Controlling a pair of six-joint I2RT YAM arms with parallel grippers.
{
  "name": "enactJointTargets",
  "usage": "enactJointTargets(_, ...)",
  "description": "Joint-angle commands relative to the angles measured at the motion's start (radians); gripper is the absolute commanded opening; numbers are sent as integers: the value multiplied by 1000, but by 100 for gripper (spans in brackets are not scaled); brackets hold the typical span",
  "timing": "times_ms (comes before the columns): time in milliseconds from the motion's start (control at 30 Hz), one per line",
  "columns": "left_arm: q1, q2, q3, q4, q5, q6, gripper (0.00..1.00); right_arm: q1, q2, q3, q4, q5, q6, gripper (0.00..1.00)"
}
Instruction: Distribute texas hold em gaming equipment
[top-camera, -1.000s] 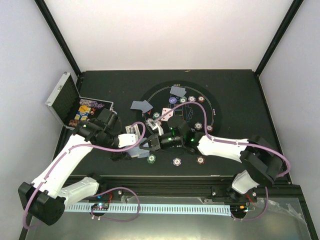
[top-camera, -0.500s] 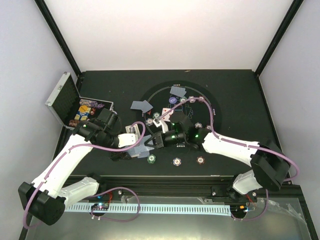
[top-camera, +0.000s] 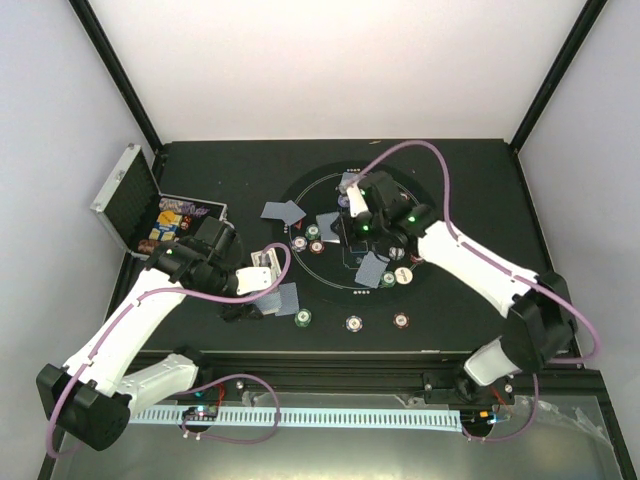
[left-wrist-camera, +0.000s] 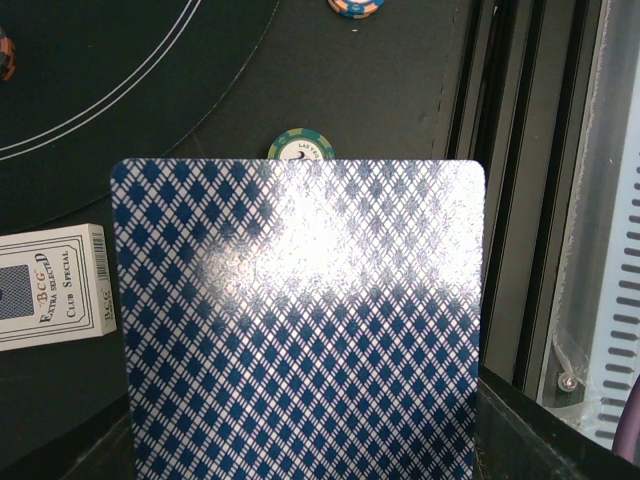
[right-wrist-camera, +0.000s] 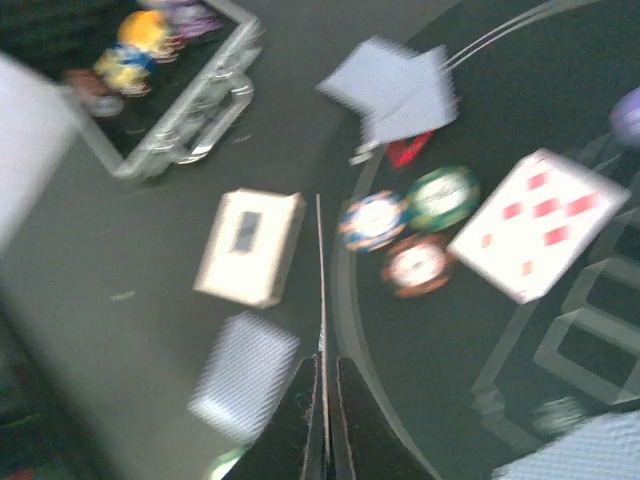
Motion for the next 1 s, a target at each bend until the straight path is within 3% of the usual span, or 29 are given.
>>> enactJointTargets(0,1,-4,37,-10,25,-11,2,1,152,118,-151,557,-355,1)
enactJointTargets(100,1,-6,38,-12,22,-13,2,32,227,101,37,823,-587,1)
enactJointTargets(200,1,-9,42,-16,15,-16,2,75,280,20,295,976,-869,1)
enactJointTargets(333,1,-7,51,-20,11,-18,2,98,335,-52,546,978,-1095,1)
enactJointTargets(433,1,-5,55,-22,10,-19,2,98,391,-77,622,932,-1176,1)
enactJointTargets(633,1,-8,54,-22,5,-13,1,92,468,-66,616,896,-1216,1)
enactJointTargets(733,2,-13,52,-22,-3,-9,2,91,472,-33,494,805,-1158,1)
enactJointTargets(800,1,-17,51,-22,-5,-6,2,82,468,0,388,725,-1122,4)
enactJointTargets(967,1,-12,58,-25,-3,-4,2,79,462,5,307,697,-1079,16)
